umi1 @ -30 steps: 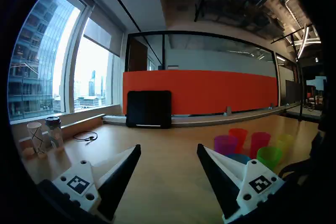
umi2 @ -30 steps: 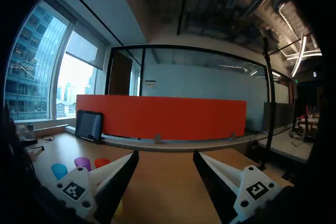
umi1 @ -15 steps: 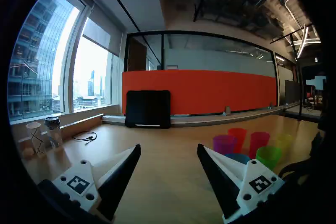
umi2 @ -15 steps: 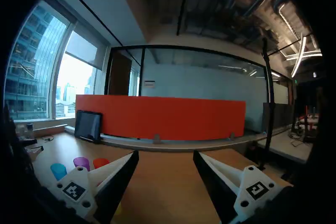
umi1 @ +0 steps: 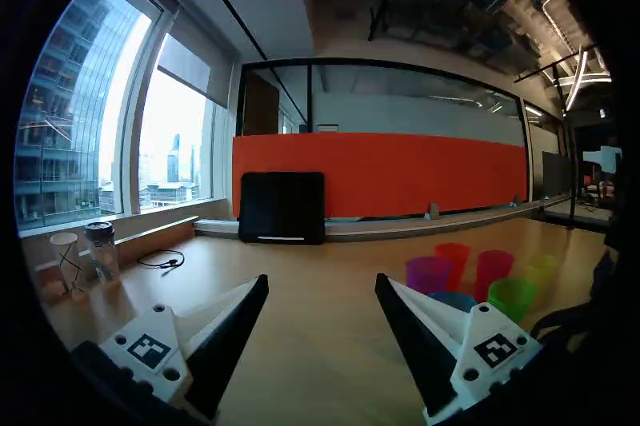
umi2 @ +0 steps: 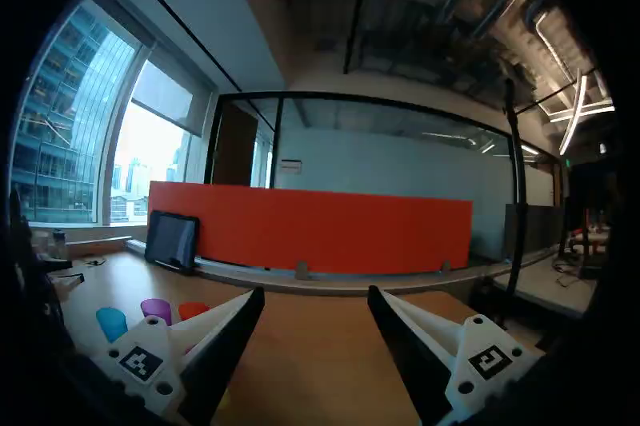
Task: Pour water
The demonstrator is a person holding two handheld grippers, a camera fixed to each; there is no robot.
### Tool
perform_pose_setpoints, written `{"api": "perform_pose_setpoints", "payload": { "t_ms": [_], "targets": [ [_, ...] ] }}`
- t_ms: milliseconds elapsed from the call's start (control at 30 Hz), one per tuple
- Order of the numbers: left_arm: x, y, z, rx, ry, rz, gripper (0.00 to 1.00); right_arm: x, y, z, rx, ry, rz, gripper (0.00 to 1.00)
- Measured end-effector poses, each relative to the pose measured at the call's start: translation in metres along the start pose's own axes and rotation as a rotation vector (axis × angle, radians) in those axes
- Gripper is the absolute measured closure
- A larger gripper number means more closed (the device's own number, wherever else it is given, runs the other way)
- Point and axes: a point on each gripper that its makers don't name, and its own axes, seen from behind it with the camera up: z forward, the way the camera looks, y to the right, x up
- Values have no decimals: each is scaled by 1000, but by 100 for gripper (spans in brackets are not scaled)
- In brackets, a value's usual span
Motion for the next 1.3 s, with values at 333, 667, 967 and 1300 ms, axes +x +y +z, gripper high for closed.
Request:
{"api": "perform_pose_setpoints", "payload": {
  "t_ms": [333, 667, 967, 1300],
  "targets": [
    [0, 0, 0, 0, 0, 0, 0, -16, 16, 7, -13, 7, -17, 0],
    [0, 1, 0, 0, 0, 0, 0, -39, 19, 12, -20, 3, 1, 0],
    [0, 1, 0, 0, 0, 0, 0, -60, 24, 9, -27, 19, 40, 0],
    [0, 0, -1, 0, 0, 0, 0, -88, 29, 13, -30, -4, 68, 0]
  ]
}}
